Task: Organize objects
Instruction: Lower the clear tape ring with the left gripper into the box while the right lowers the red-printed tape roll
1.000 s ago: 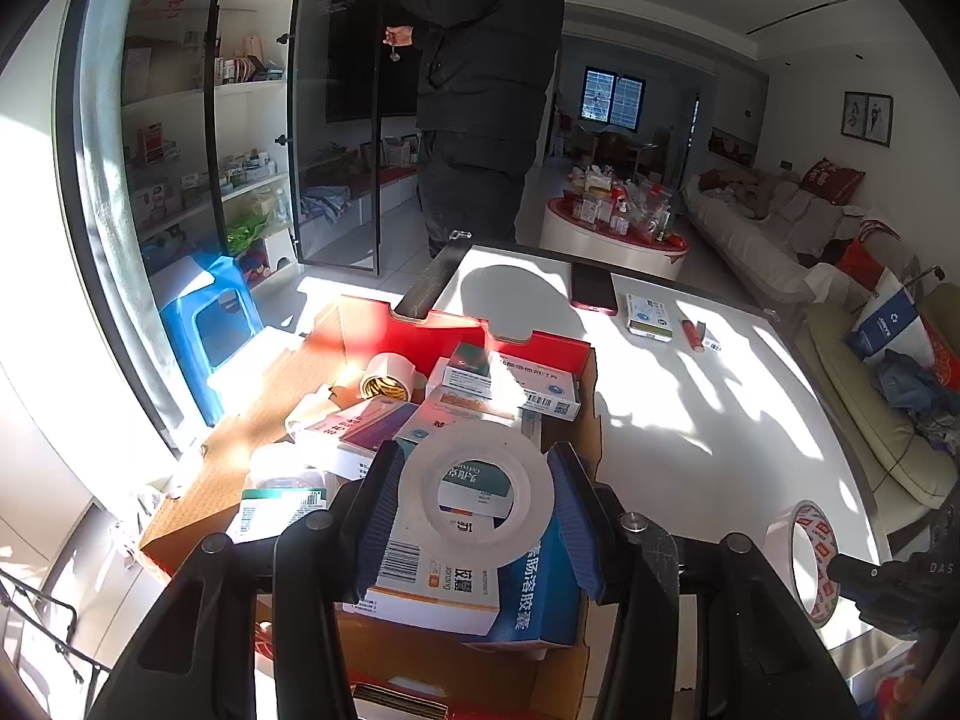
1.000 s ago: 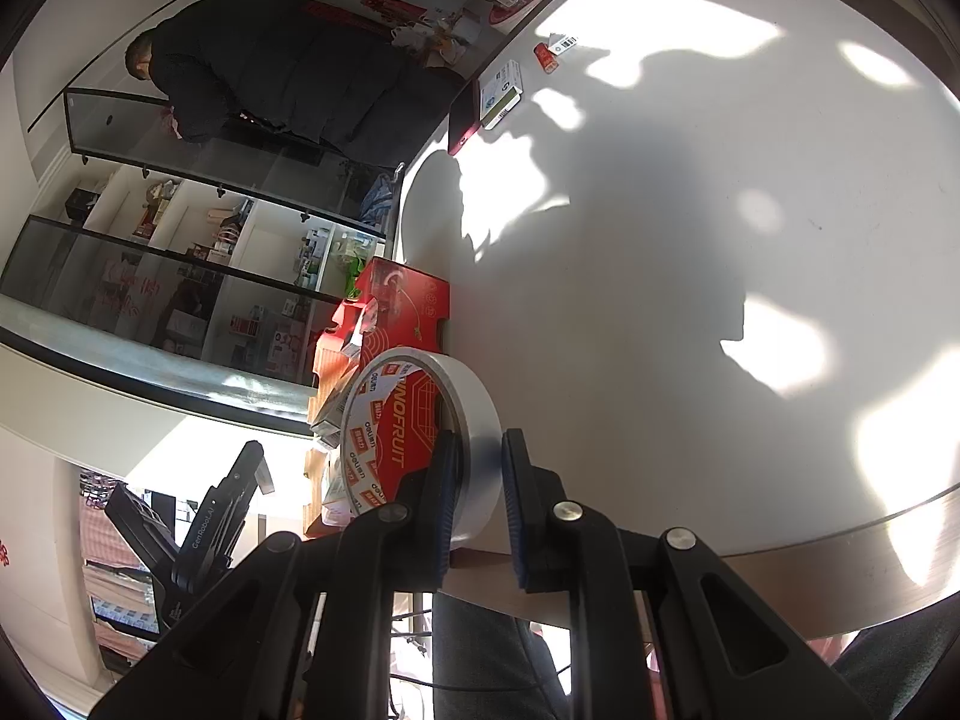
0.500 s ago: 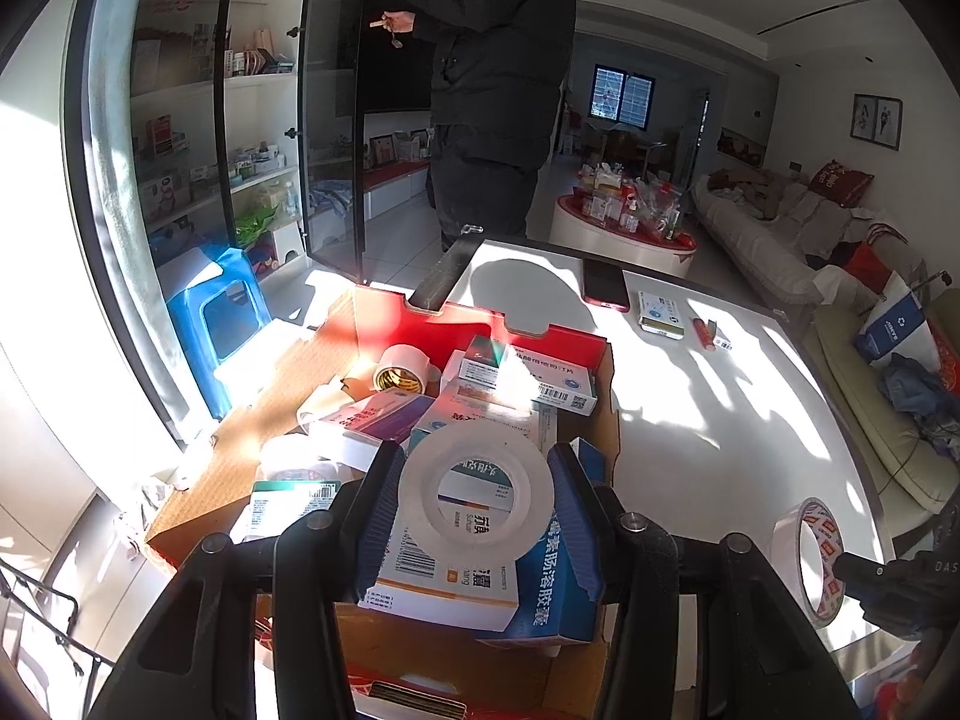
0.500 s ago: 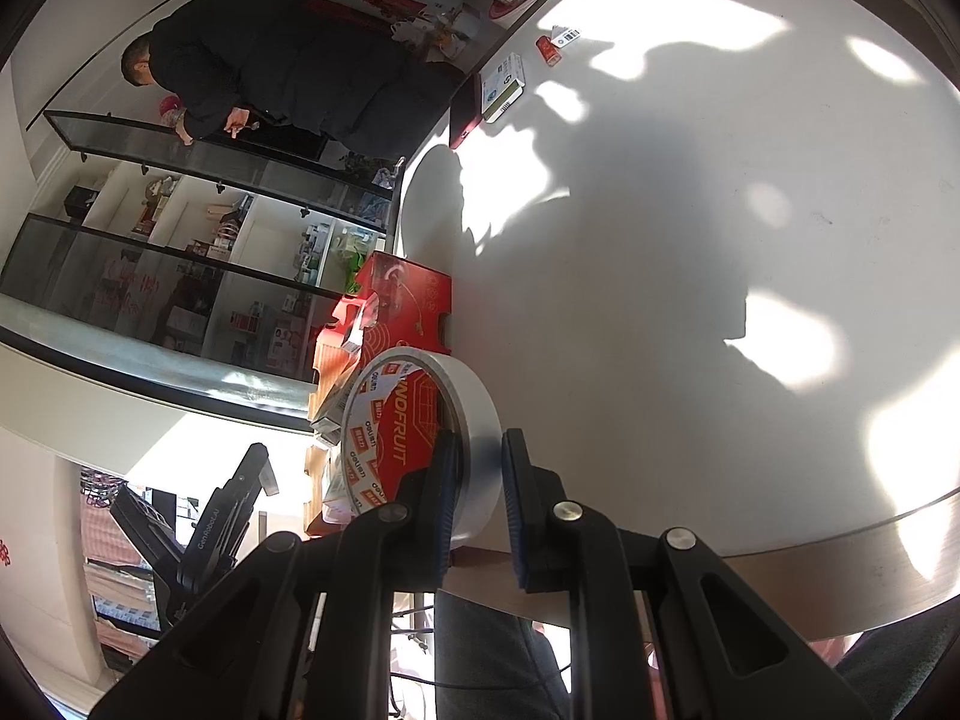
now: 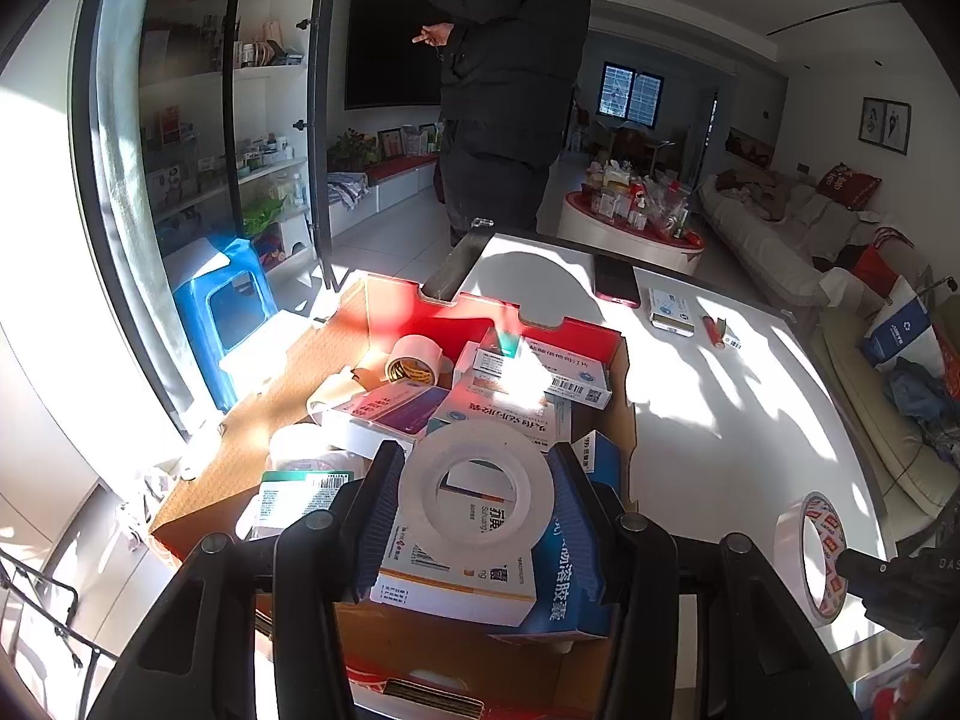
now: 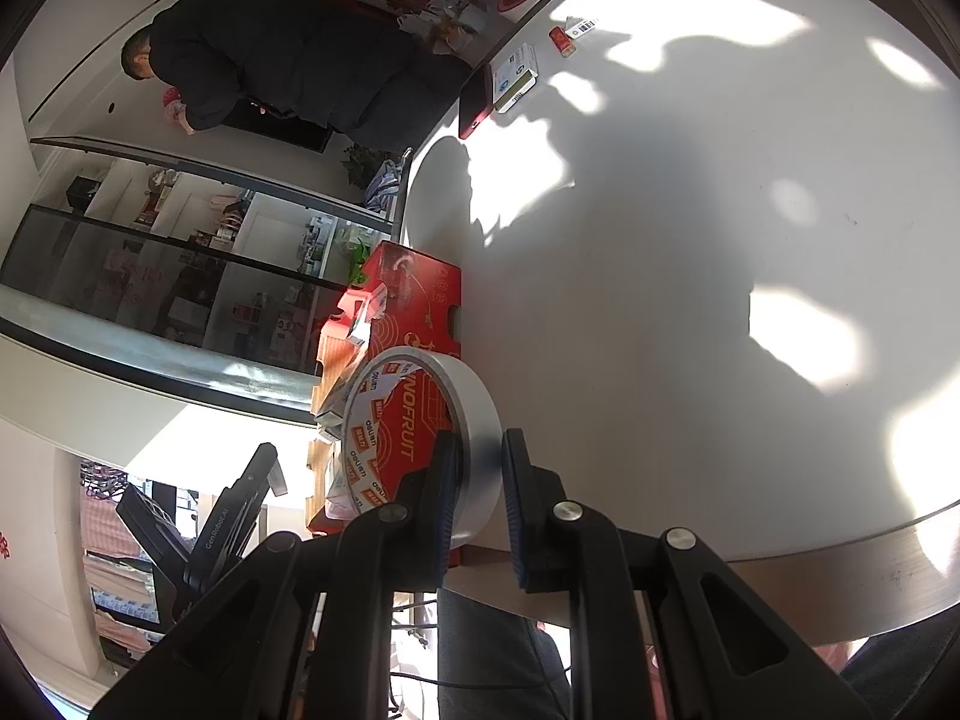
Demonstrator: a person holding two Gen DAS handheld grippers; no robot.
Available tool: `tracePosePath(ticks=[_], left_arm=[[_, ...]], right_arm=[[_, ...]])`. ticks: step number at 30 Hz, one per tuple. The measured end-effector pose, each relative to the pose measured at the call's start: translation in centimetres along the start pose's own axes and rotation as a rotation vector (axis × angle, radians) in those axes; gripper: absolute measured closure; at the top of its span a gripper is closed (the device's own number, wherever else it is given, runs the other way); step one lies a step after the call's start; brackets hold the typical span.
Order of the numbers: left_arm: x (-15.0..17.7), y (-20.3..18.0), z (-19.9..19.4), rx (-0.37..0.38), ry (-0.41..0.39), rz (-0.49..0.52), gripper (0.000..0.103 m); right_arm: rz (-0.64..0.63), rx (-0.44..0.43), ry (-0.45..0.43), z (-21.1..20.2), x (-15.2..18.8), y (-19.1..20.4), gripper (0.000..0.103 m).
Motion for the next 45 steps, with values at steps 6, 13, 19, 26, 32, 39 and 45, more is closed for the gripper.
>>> tracePosePath(ticks=[6, 13, 19, 26, 32, 39, 45], left_arm=[[0.0, 0.1, 0.0, 0.003, 0.002, -0.001, 0.050], [0.2, 0.5, 0.1, 0.002, 0.002, -0.012, 0.050], [-0.1, 1.5, -0.2, -0.004, -0.011, -0.029, 0.050], [-0.1, 3.0, -0.2, -0.022, -0.015, -0.048, 0.050], [-0.4, 4.2, -0.7, -0.030, -0.032, -0.066, 0.050], [-0.4, 7.4, -2.9, -0.088, -0.070, -0.103, 0.050], [0.2, 8.7, -2.9, -0.107, -0.066, -0.123, 0.050]], right_arm=[[0.001, 0.002, 0.000, 0.0, 0.0, 0.0, 0.088], [-0.010, 0.004, 0.002, 0.2, -0.3, 0.6, 0.088], [-0.044, 0.007, 0.000, 0.2, -1.2, 2.0, 0.088], [-0.097, -0.021, 0.025, 1.8, -2.5, 4.8, 0.088], [-0.166, -0.056, 0.084, 5.2, -3.3, 8.5, 0.088], [-0.223, -0.095, 0.135, 7.8, -3.2, 11.6, 0.088], [-0.212, -0.089, 0.162, 9.0, -2.7, 11.6, 0.088]])
Point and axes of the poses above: each gripper's, at about its wrist camera, not at the fingertips, and z roughly the way its jaws point, y to its left, x to its underside, the point moved 6 cm from there along z, roughly the way its jaws point, and after that the axes turned 15 degrees about y, right-handed, at the moved point
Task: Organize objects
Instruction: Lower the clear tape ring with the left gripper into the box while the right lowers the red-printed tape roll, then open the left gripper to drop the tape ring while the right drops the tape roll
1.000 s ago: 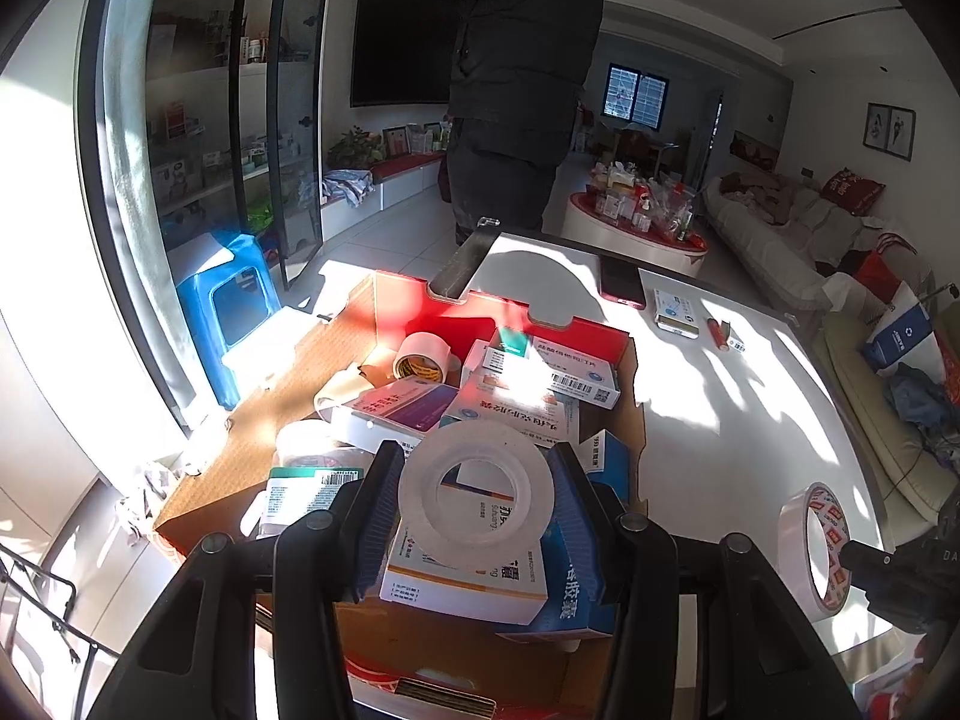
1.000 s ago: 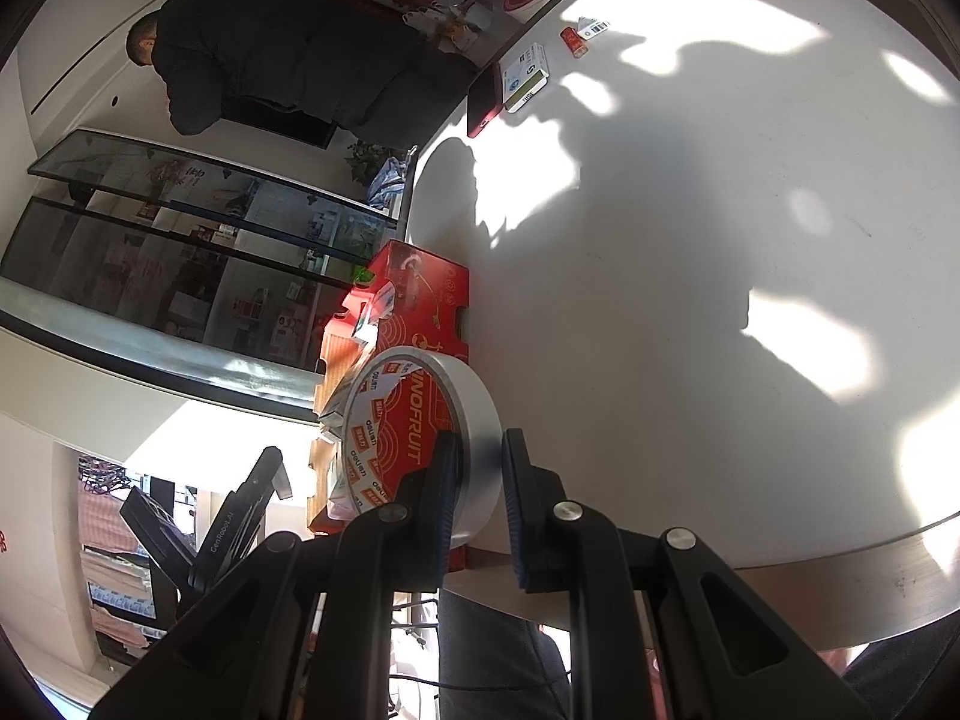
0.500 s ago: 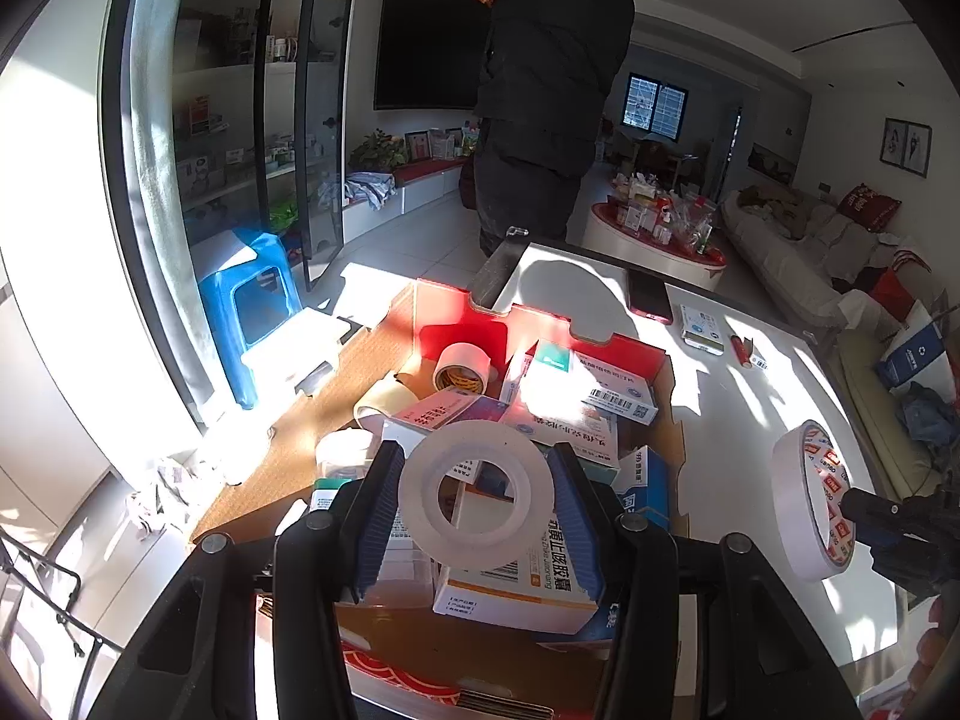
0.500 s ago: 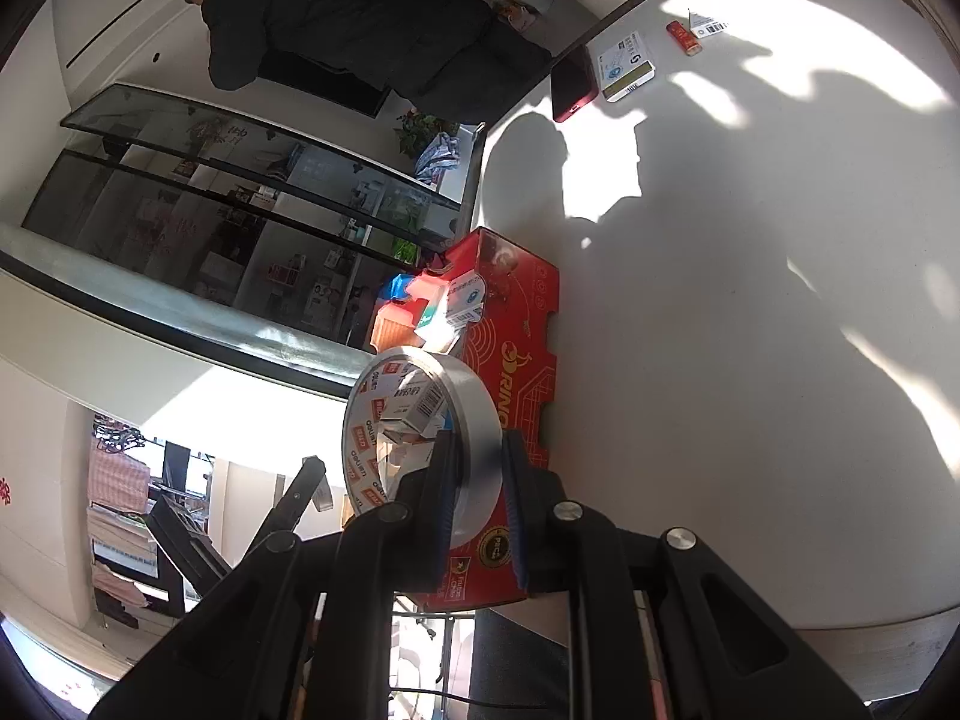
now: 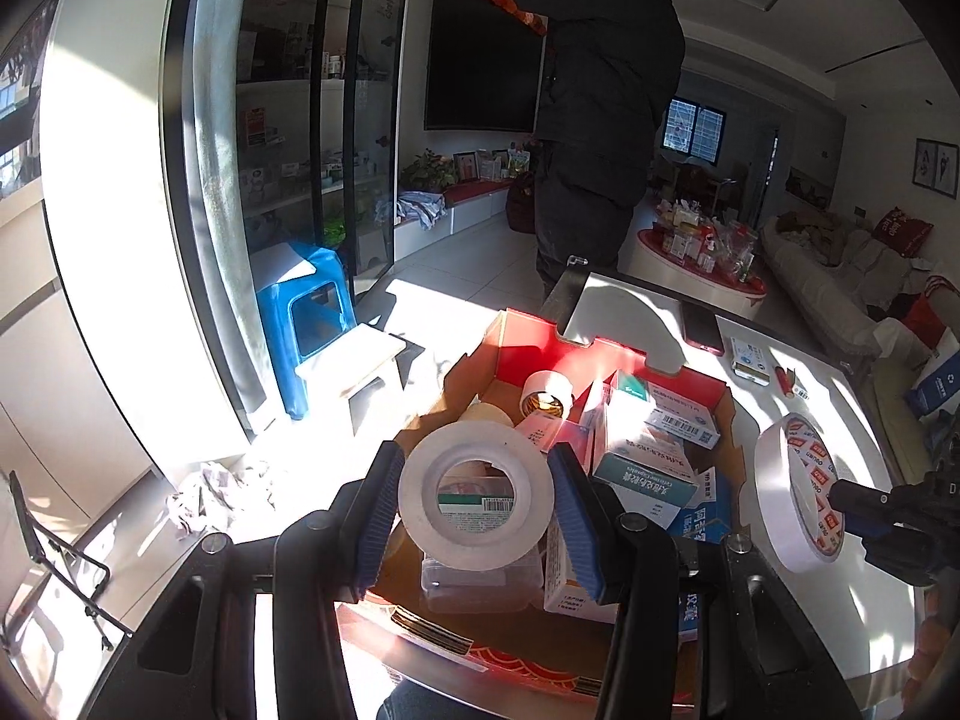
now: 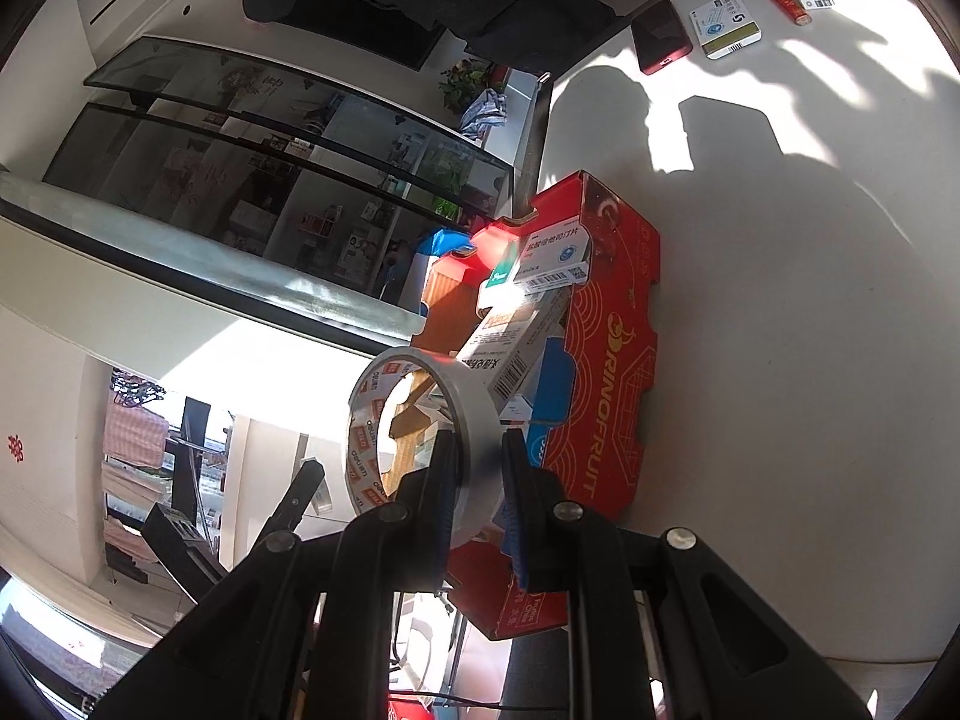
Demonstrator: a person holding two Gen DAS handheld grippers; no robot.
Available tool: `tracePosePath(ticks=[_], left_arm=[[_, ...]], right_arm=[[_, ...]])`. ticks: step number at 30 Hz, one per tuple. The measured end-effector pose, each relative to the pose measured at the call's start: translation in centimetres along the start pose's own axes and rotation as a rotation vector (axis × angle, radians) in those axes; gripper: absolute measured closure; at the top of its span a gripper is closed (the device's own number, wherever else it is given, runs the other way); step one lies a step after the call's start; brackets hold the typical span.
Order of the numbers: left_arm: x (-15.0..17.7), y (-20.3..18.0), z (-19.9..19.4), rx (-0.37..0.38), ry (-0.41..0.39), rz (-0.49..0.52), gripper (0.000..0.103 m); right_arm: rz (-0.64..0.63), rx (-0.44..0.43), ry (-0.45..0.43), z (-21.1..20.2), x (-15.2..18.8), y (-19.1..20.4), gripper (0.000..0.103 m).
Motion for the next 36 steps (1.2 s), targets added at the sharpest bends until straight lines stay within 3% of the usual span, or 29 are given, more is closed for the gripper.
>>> tracePosePath(ticks=[11, 18, 30, 31, 32, 33, 34, 36], left_arm=[[0.7, -4.5, 1.4, 0.121, 0.016, 0.025, 0.050], [-0.5, -4.2, 3.8, 0.182, 0.051, -0.003, 0.050], [0.0, -5.0, 8.5, 0.172, 0.147, 0.015, 0.048], [0.0, -5.2, 8.6, 0.167, 0.152, 0.022, 0.045], [0.0, -5.2, 8.6, 0.155, 0.153, 0.025, 0.031], [0.1, -5.2, 8.5, 0.132, 0.150, 0.022, 0.018], [0.0, -4.9, 8.3, 0.102, 0.144, 0.017, 0.013], [-0.2, -4.6, 7.5, 0.057, 0.121, 0.012, 0.008]], right_arm=[[0.011, 0.021, 0.016, 0.8, -0.9, 0.3, 0.088], [-0.019, 0.081, 0.027, 2.8, -3.0, 1.6, 0.088], [-0.035, 0.148, 0.049, 7.3, -6.8, 1.9, 0.086], [-0.035, 0.144, 0.046, 7.5, -7.0, 1.9, 0.083], [-0.036, 0.145, 0.053, 7.6, -7.3, 1.9, 0.080], [-0.044, 0.145, 0.061, 7.7, -7.5, 2.0, 0.065], [-0.055, 0.157, 0.058, 7.6, -7.6, 2.1, 0.045], [-0.083, 0.199, 0.021, 6.6, -7.6, 2.3, 0.031]])
Point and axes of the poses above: each gripper's, at about its wrist camera, not at the fingertips, and z roughly the way its jaws point, y to its left, x to its underside, the point moved 6 cm from there along z, roughly the way its jaws point, and after that the axes turned 15 degrees about y, right-handed, at the moved point
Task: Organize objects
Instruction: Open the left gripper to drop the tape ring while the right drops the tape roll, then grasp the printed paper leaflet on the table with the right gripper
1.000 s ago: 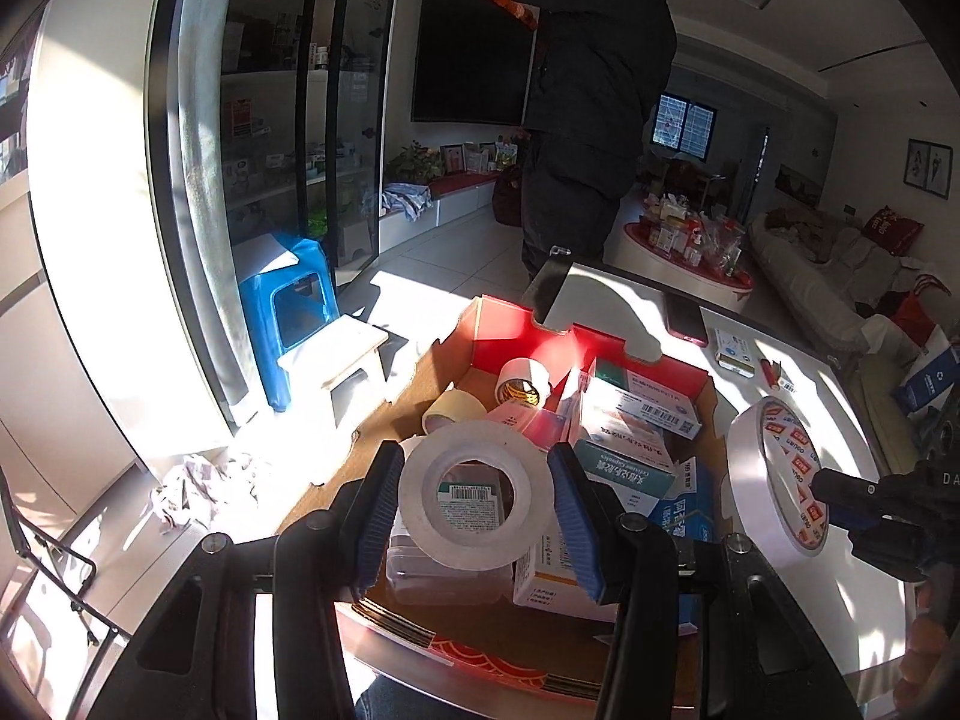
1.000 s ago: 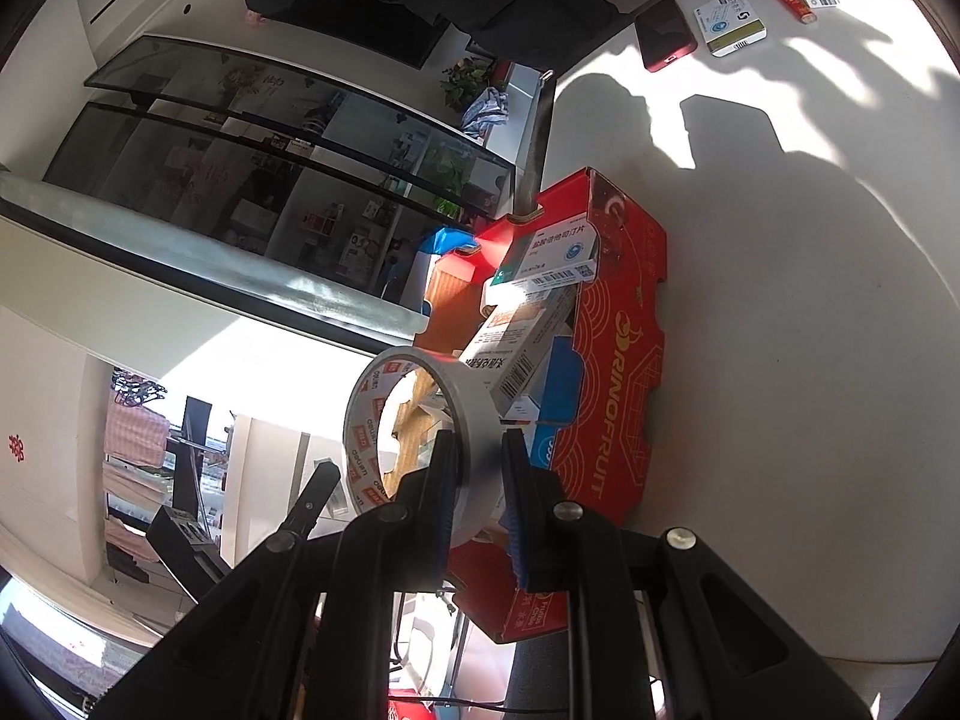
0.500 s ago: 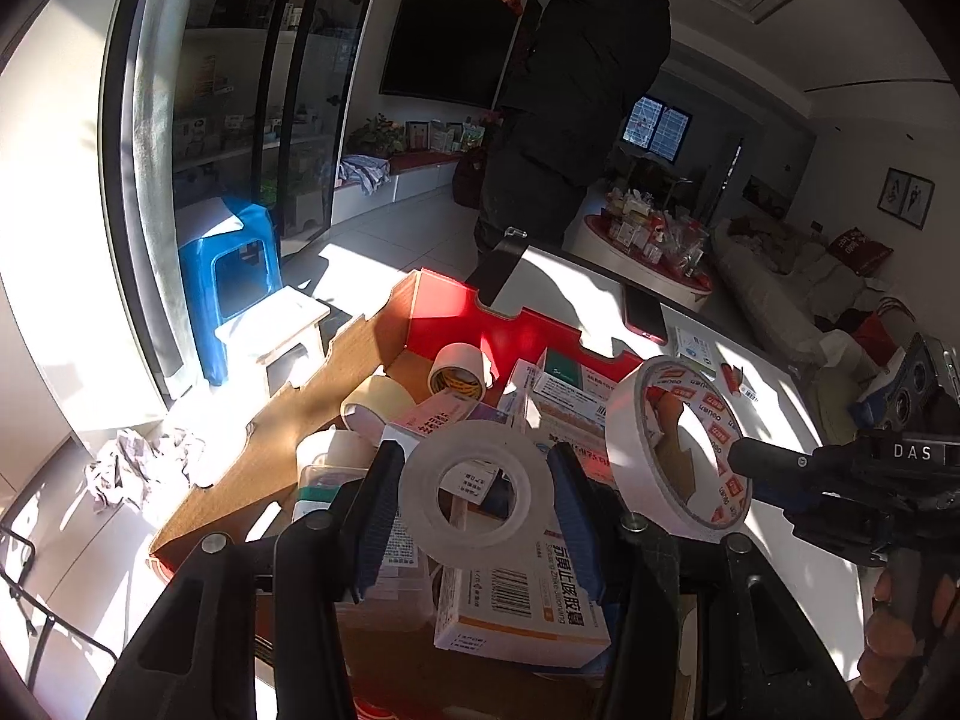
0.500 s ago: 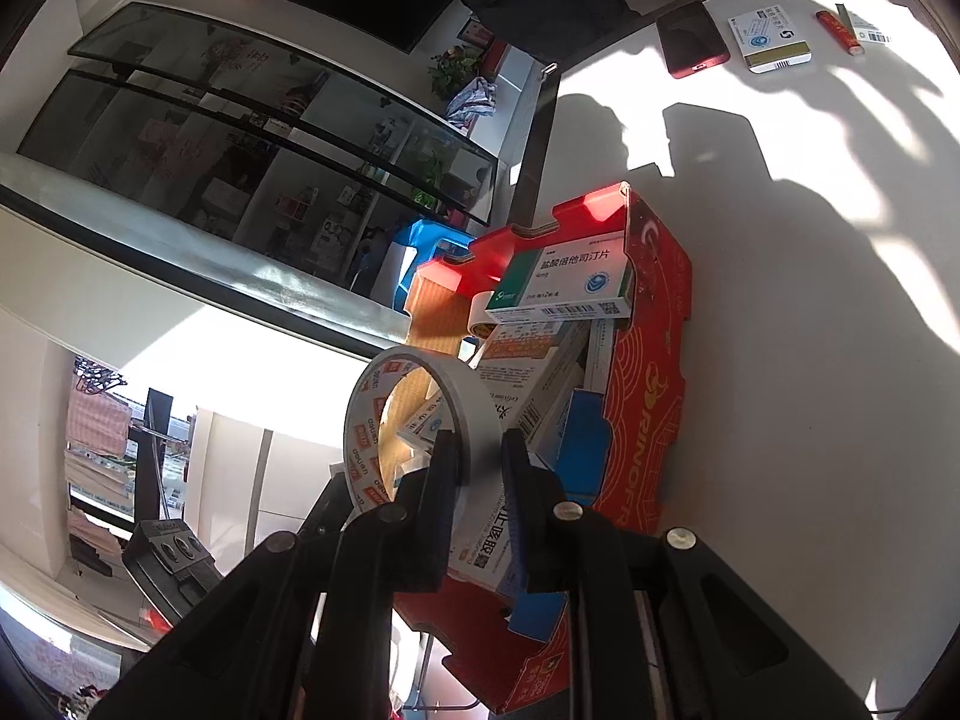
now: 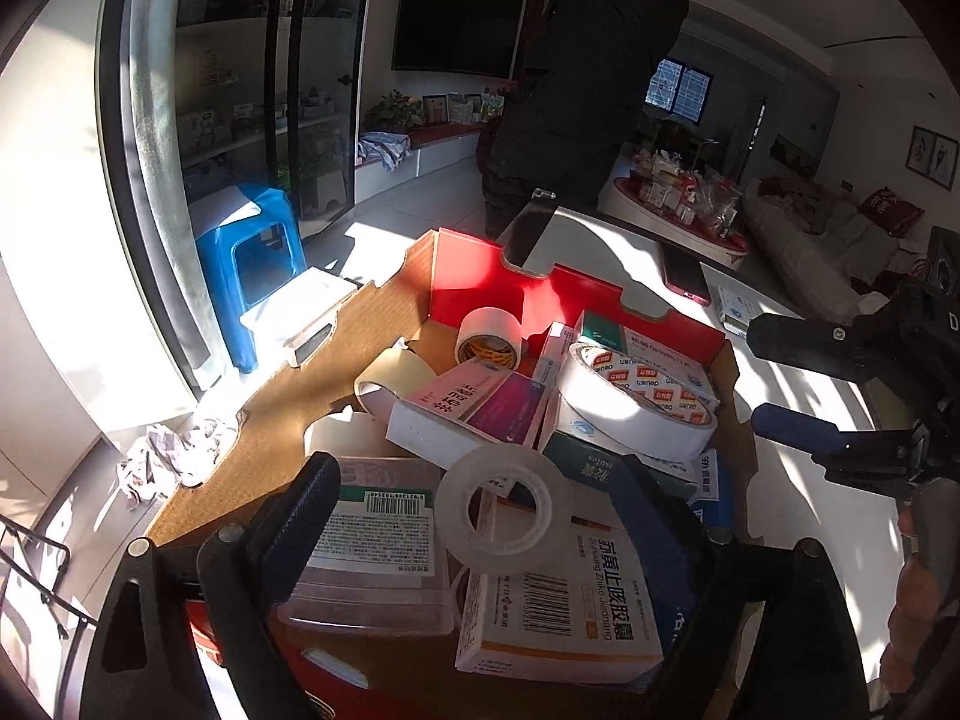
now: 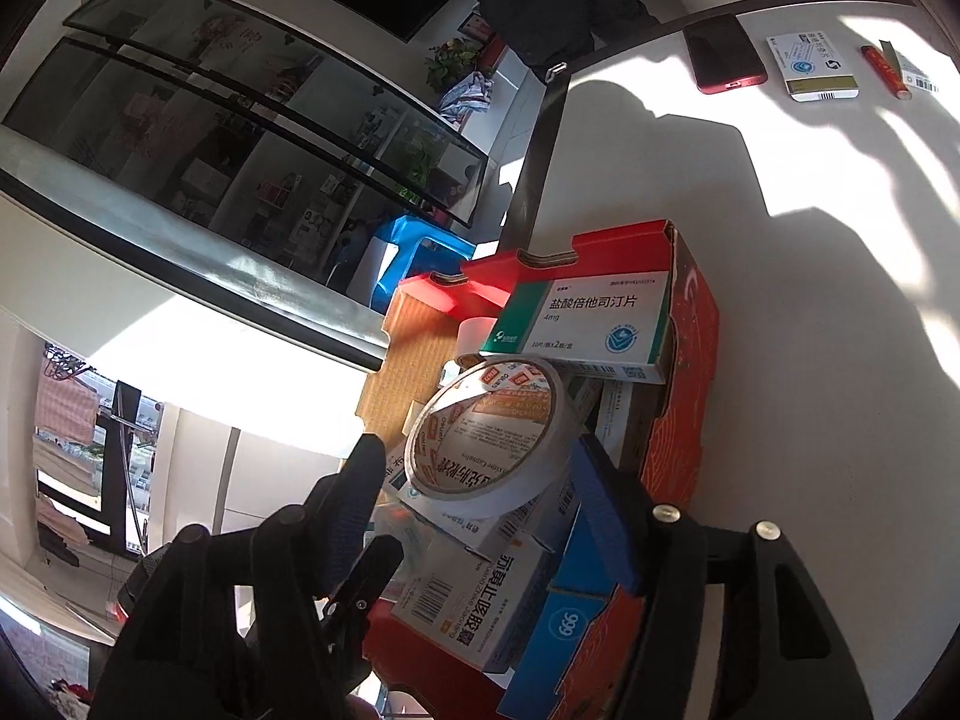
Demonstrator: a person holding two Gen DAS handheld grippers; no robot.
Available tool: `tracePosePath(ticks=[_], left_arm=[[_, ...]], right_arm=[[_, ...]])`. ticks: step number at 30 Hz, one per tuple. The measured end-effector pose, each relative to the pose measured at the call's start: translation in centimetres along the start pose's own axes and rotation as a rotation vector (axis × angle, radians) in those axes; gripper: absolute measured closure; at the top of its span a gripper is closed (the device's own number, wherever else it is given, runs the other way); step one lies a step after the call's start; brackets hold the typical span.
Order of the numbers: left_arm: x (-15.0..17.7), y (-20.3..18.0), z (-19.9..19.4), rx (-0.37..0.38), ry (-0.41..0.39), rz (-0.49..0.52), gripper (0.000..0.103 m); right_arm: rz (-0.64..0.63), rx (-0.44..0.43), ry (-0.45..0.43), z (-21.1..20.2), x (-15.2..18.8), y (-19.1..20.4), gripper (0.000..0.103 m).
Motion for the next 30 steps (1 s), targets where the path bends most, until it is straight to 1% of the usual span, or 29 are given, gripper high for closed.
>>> tracePosePath(ticks=[3, 5, 7, 10, 11, 13, 15, 16, 18, 19, 21, 24, 26, 28, 30], left_arm=[[-0.3, 0.0, -1.8, -0.011, -0.057, 0.002, 0.007], [-0.5, -0.5, -2.9, 0.003, -0.078, 0.008, 0.004], [-0.7, -1.6, -3.7, 0.024, -0.092, 0.018, 0.004], [-1.1, -4.6, -4.8, 0.089, -0.102, 0.055, 0.001], [-1.1, -6.1, -5.1, 0.117, -0.102, 0.074, 0.001], [-1.2, -9.4, -5.3, 0.176, -0.091, 0.124, 0.000], [-1.2, -13.3, -5.1, 0.230, -0.065, 0.183, 0.000], [-1.2, -15.0, -4.7, 0.256, -0.049, 0.207, 0.000], [-1.2, -18.2, -3.6, 0.303, -0.002, 0.251, 0.000], [-1.2, -19.5, -3.0, 0.316, 0.021, 0.270, 0.000], [-1.4, -22.0, -1.6, 0.331, 0.064, 0.299, 0.000], [-2.1, -24.3, 0.6, 0.345, 0.129, 0.326, 0.000], [-3.0, -25.4, 2.2, 0.361, 0.191, 0.325, 0.000], [-4.4, -26.1, 3.4, 0.390, 0.252, 0.319, 0.000], [-6.2, -26.9, 4.2, 0.400, 0.289, 0.332, 0.000]], right_arm=[[-0.020, 0.062, -0.072, -2.6, 0.4, -1.4, 0.030], [0.023, 0.101, -0.112, -4.6, 0.8, -3.9, 0.029], [0.098, 0.127, -0.131, -6.2, 1.0, -7.3, 0.026], [0.234, 0.202, -0.126, -8.1, 1.3, -13.2, 0.026], [0.261, 0.232, -0.123, -8.9, 1.2, -14.9, 0.026], [0.280, 0.302, -0.147, -10.6, 0.4, -17.7, 0.026], [0.282, 0.369, -0.171, -12.3, -1.0, -20.1, 0.025], [0.288, 0.386, -0.178, -13.0, -2.0, -21.4, 0.025], [0.308, 0.401, -0.182, -14.1, -4.0, -23.9, 0.025], [0.318, 0.407, -0.180, -14.6, -5.2, -25.1, 0.025], [0.337, 0.392, -0.202, -15.8, -7.5, -27.1, 0.025], [0.381, 0.339, -0.255, -17.4, -11.3, -29.9, 0.025], [0.396, 0.349, -0.268, -18.0, -14.1, -31.6, 0.025], [0.380, 0.388, -0.280, -18.2, -16.9, -32.7, 0.025], [0.329, 0.454, -0.273, -18.0, -19.6, -33.3, 0.025]])
Point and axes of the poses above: each gripper's, at about its wrist camera, not at the fingertips, and z roughly the way its jaws point, y to its left, x to its underside, the point moved 6 cm from there along z, roughly the way its jaws point, and after that the axes turned 15 degrees about y, right-handed, at the moved point
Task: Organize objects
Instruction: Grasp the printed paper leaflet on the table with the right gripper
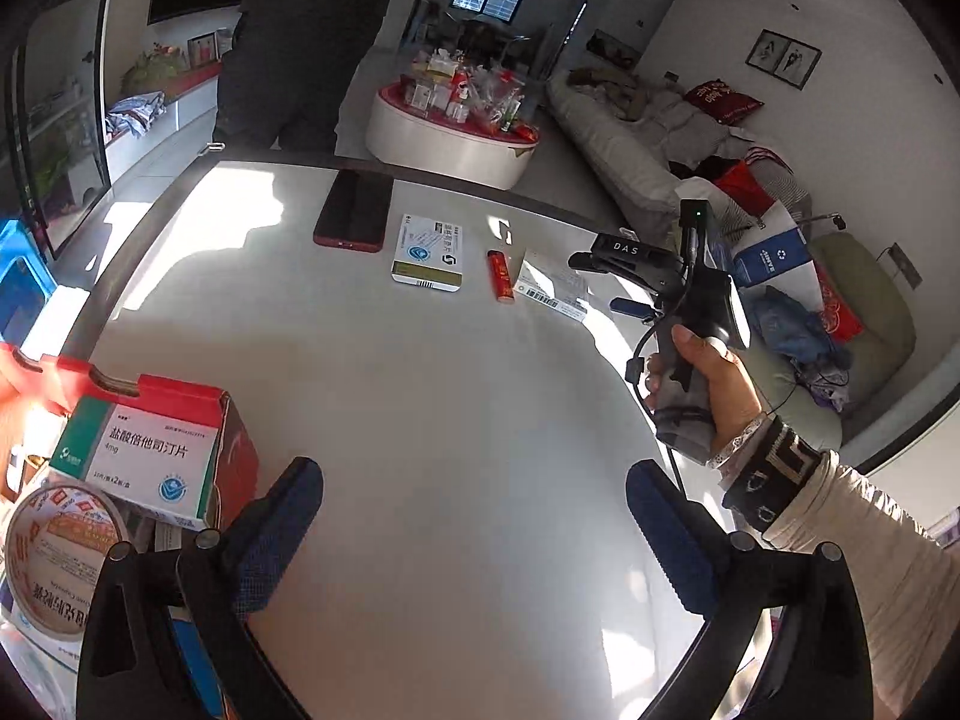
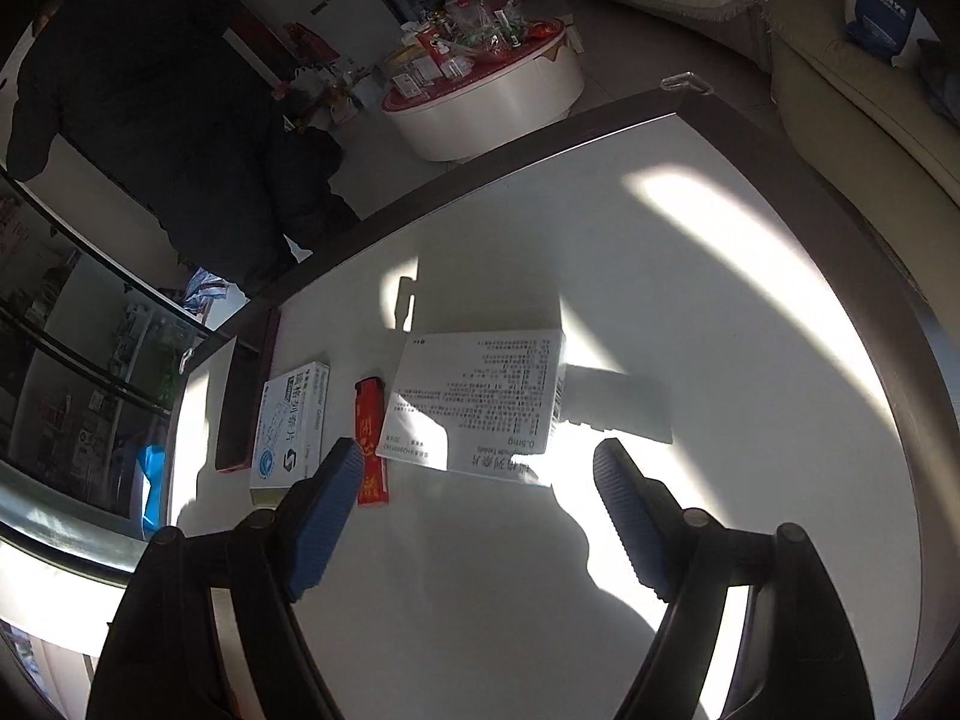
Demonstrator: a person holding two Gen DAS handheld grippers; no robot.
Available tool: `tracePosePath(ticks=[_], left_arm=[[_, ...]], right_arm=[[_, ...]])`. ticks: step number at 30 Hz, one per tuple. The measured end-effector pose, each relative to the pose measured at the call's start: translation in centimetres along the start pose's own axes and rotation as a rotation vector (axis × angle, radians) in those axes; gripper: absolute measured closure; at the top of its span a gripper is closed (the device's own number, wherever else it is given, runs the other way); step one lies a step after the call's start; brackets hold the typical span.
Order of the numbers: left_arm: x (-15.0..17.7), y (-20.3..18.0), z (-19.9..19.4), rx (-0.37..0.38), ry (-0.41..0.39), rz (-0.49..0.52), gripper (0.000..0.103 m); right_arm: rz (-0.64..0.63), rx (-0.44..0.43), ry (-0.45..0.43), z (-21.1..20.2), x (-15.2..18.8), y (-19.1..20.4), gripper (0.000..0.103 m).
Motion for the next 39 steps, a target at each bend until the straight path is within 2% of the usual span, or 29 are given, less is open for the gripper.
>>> tracePosePath(ticks=[2, 5, 7, 9, 10, 14, 18, 21, 26, 29, 31, 34, 35, 36, 39], left_arm=[[-1.9, 0.3, 0.3, 0.036, 0.044, -0.012, 0.000], [-3.3, 1.2, 0.7, 0.063, 0.058, -0.062, 0.000], [-3.5, 1.4, 1.0, 0.037, 0.050, -0.060, 0.000], [-3.5, 1.7, 1.9, 0.026, 0.065, -0.062, 0.000], [-3.6, 1.9, 2.5, 0.028, 0.078, -0.067, 0.000], [-4.4, 2.1, 3.8, 0.047, 0.124, -0.080, 0.000], [-5.5, 2.4, 3.1, 0.052, 0.125, -0.079, 0.000], [-6.4, 3.0, 2.6, 0.019, 0.109, -0.079, 0.000], [-6.7, 3.9, 2.3, 0.046, 0.120, -0.112, 0.000], [-6.9, 4.1, 2.1, 0.026, 0.114, -0.105, 0.000], [-6.9, 4.3, 2.0, 0.032, 0.108, -0.108, 0.000], [-7.0, 4.3, 2.3, 0.037, 0.115, -0.114, 0.000], [-7.1, 4.2, 2.4, 0.034, 0.121, -0.112, 0.000], [-7.3, 4.0, 2.5, 0.029, 0.128, -0.106, 0.000], [-8.4, 3.3, 3.0, 0.006, 0.148, -0.096, 0.000]], right_arm=[[-0.111, 0.076, 0.017, 1.4, -1.8, 1.0, 0.025], [-0.381, 0.243, 0.065, 3.3, -2.6, 2.8, 0.025], [-0.541, 0.296, 0.086, 4.0, -2.3, 3.5, 0.025], [-0.652, 0.342, 0.131, 4.9, -1.9, 3.6, 0.025], [-0.685, 0.334, 0.124, 4.8, -1.9, 3.7, 0.024], [-0.701, 0.275, 0.213, 5.4, -2.5, 3.9, 0.024], [-0.776, 0.225, 0.283, 5.5, -1.7, 4.7, 0.023], [-0.821, 0.249, 0.294, 5.8, -1.5, 5.2, 0.019], [-0.877, 0.257, 0.332, 6.4, -1.1, 6.1, 0.016], [-0.910, 0.333, 0.348, 7.0, -0.7, 5.2, 0.015], [-0.876, 0.322, 0.356, 7.3, -1.1, 4.6, 0.010], [-0.812, 0.298, 0.376, 7.6, -1.2, 4.5, 0.011], [-0.793, 0.298, 0.381, 7.5, -1.1, 4.6, 0.013], [-0.782, 0.301, 0.380, 7.3, -1.0, 4.7, 0.023], [-0.702, 0.320, 0.386, 6.7, -0.1, 4.4, 0.025]])
Point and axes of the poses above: each gripper's, at about its wrist camera, not at the fingertips, and z roughly the way its jaws point, y to its left, x to its underside, the point moved 6 cm from there along z, roughly the way its jaws point, and after that the axes turned 15 degrees about y, right-handed, at the moved point
